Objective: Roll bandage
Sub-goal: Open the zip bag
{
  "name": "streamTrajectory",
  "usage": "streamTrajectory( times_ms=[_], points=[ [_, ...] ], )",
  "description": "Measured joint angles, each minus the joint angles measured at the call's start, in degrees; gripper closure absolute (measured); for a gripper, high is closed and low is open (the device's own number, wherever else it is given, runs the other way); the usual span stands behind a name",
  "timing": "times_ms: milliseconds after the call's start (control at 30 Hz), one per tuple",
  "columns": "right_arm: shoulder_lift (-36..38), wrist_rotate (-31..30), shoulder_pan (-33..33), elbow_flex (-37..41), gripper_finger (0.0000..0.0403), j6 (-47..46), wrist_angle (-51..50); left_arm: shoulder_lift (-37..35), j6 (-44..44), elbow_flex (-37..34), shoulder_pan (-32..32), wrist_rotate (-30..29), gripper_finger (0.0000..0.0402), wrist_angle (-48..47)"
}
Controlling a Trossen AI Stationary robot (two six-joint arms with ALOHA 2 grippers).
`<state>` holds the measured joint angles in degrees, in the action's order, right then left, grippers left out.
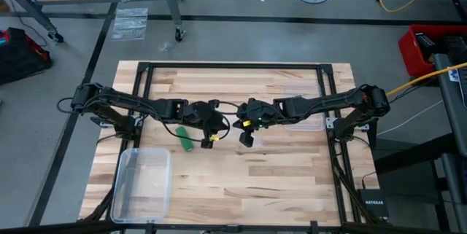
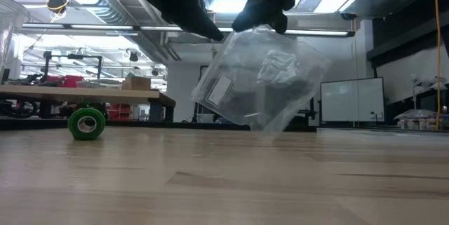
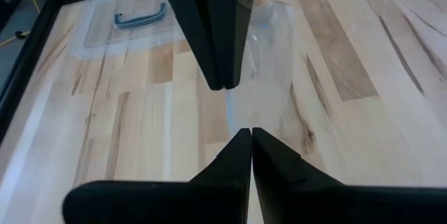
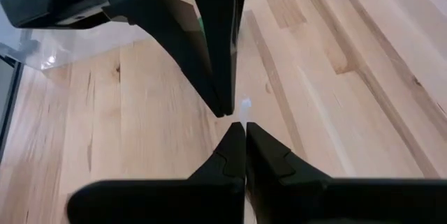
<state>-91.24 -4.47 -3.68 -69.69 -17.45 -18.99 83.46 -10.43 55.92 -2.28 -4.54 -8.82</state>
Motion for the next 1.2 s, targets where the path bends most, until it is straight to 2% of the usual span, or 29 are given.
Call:
streamTrajectory(
  times_ms=[400, 800, 1000, 1200],
  points=[
    [0.0, 2.43, -0.02, 0.0, 0.0401, -0.02, 2.02, 0.0, 0.03, 0.0, 0.0, -0.1, 0.0394, -2.89],
    [0.0, 2.73, -0.04, 0.0, 0.0401, -0.02, 2.61, 0.0, 1.04, 0.0, 0.0, -0.1, 0.04, -2.79],
    [0.0, 5.52, -0.03, 0.0, 0.0401, -0.04, 3.06, 0.0, 0.04, 0.0, 0.07, -0.1, 0.04, -2.73],
    [0.0, 5.62, -0.04, 0.0, 0.0401, -0.03, 3.16, 0.0, -0.51, 0.0, 0.07, -0.1, 0.04, -2.73]
  ],
)
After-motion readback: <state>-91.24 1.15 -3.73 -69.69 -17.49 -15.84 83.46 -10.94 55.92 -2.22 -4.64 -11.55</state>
